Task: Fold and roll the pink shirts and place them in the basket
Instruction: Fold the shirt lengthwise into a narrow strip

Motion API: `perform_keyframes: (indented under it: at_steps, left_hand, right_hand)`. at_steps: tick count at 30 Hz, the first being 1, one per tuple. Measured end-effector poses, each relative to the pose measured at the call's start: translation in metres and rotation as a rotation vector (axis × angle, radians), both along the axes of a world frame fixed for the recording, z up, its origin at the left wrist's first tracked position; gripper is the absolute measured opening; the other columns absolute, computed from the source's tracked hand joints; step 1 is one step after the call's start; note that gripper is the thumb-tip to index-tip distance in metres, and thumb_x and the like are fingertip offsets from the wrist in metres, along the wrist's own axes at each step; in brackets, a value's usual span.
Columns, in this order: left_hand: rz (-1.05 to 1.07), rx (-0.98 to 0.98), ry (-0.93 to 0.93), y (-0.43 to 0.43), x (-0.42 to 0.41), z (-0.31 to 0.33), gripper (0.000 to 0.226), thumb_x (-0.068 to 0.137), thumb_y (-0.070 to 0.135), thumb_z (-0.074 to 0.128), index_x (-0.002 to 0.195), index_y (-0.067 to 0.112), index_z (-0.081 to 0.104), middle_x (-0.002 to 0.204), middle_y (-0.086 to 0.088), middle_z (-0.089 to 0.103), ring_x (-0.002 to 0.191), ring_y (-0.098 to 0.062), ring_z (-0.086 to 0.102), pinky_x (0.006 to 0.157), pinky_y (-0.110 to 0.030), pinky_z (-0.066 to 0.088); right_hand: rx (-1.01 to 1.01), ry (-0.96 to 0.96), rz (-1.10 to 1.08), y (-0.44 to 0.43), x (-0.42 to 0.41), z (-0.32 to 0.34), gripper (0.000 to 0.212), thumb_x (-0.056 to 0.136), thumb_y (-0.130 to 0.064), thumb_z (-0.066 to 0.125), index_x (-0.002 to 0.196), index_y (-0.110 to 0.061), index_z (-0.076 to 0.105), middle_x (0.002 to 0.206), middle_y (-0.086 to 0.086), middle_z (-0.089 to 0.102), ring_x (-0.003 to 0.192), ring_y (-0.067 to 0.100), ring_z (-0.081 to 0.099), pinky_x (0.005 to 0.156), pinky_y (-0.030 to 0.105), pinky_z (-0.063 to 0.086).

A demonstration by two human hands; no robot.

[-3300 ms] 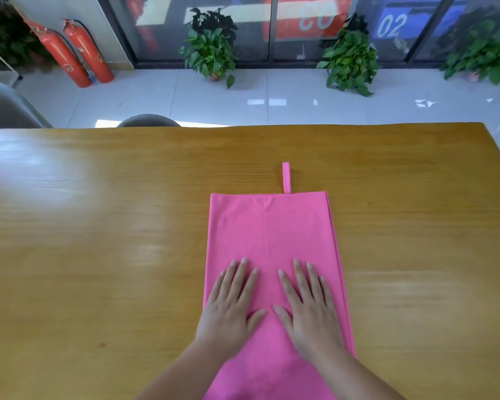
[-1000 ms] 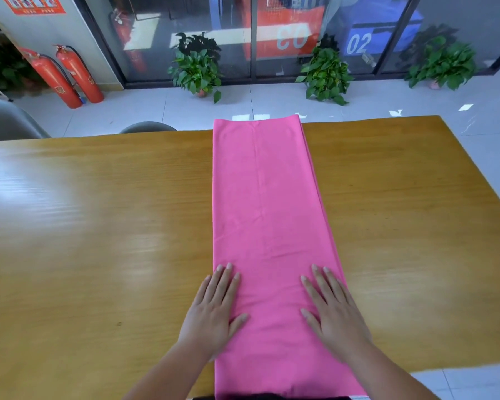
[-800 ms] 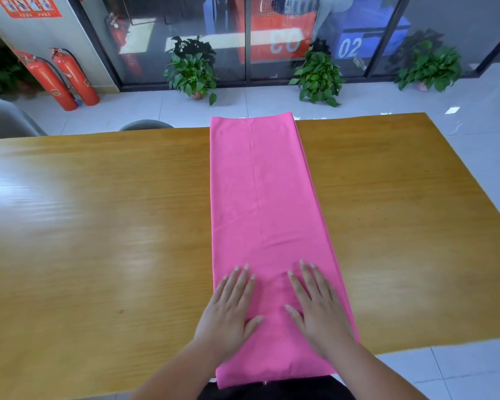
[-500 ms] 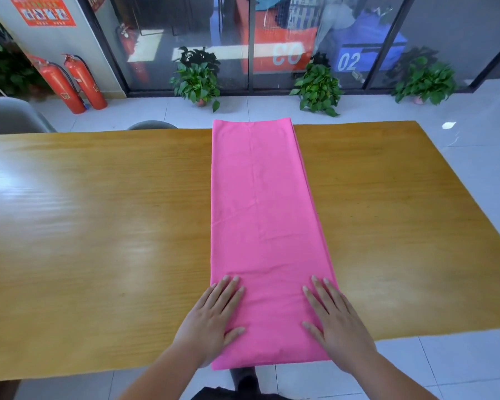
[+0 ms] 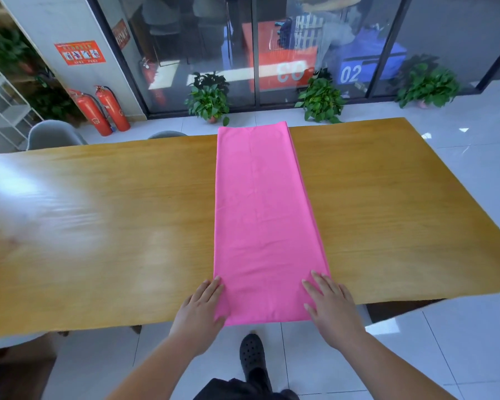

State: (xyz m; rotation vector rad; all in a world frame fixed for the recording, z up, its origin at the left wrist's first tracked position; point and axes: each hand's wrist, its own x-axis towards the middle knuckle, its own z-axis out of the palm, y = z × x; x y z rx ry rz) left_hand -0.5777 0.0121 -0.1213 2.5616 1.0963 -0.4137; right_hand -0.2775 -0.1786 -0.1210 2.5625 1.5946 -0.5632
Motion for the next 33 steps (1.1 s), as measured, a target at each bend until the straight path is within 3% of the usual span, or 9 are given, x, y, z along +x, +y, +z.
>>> perform_keyframes:
  at_steps: [5,9,13,15,19,28,33]
  left_hand:
    - [-0.009,-0.011,0.030,-0.011,-0.006,0.011,0.078,0.107,0.057,0.041,0.170,0.033,0.001,0.174,0.021,-0.006,0.164,-0.017,-0.001,0.132,-0.043,0.014]
    - [-0.027,0.000,0.013,-0.011,-0.004,0.018,0.073,0.105,0.055,0.045,0.168,0.033,0.018,0.174,0.019,0.016,0.160,-0.018,0.017,0.129,-0.041,0.022]
    - [-0.006,-0.032,-0.018,0.007,0.006,0.024,0.054,0.102,0.046,0.048,0.154,0.034,0.045,0.155,0.015,0.043,0.141,-0.017,0.040,0.116,-0.037,0.039]
    - [0.030,-0.079,-0.048,0.023,0.014,0.026,0.050,0.102,0.041,0.049,0.151,0.033,0.048,0.146,0.012,0.050,0.135,-0.017,0.046,0.111,-0.038,0.044]
    - [0.043,-0.132,-0.107,0.065,0.022,0.023,0.055,0.101,0.036,0.051,0.155,0.033,0.045,0.154,0.010,0.044,0.138,-0.019,0.045,0.110,-0.041,0.047]
    - [-0.008,-0.079,-0.064,0.193,0.004,0.019,0.061,0.102,0.047,0.056,0.159,0.033,0.037,0.168,0.004,0.027,0.150,-0.027,0.032,0.116,-0.046,0.042]
    - [-0.047,-0.048,-0.065,0.248,0.010,0.009,0.066,0.100,0.042,0.059,0.160,0.033,0.033,0.168,0.004,0.023,0.153,-0.029,0.024,0.119,-0.046,0.038]
  right_hand:
    - [0.004,0.050,-0.013,-0.014,-0.001,0.003,0.063,0.109,-0.056,0.031,0.168,-0.038,0.014,0.177,-0.007,0.000,0.163,0.018,0.004,0.130,0.049,0.014]
    - [0.003,0.072,-0.042,-0.016,-0.004,0.006,0.063,0.109,-0.057,0.032,0.167,-0.040,0.018,0.177,-0.009,0.002,0.163,0.016,0.006,0.130,0.048,0.013]
    - [0.018,0.020,-0.090,-0.003,-0.009,0.013,0.063,0.105,-0.062,0.027,0.164,-0.040,0.029,0.175,-0.005,0.019,0.160,0.019,0.019,0.129,0.046,0.018]
    - [0.022,-0.027,-0.110,0.011,-0.013,0.016,0.065,0.103,-0.063,0.025,0.163,-0.038,0.031,0.173,-0.001,0.024,0.158,0.022,0.022,0.128,0.044,0.020]
    - [0.004,0.001,-0.108,0.054,-0.032,0.018,0.068,0.106,-0.062,0.037,0.167,-0.034,0.022,0.176,0.003,0.013,0.160,0.028,0.016,0.129,0.046,0.019]
    - [0.026,0.081,0.053,0.188,-0.120,0.037,0.077,0.108,-0.057,0.041,0.170,-0.025,0.007,0.177,0.000,-0.006,0.163,0.030,0.001,0.132,0.048,0.011]
    - [-0.047,0.056,0.044,0.220,-0.165,0.030,0.077,0.104,-0.058,0.048,0.167,-0.026,0.018,0.170,0.010,0.021,0.157,0.035,0.018,0.127,0.052,0.023]
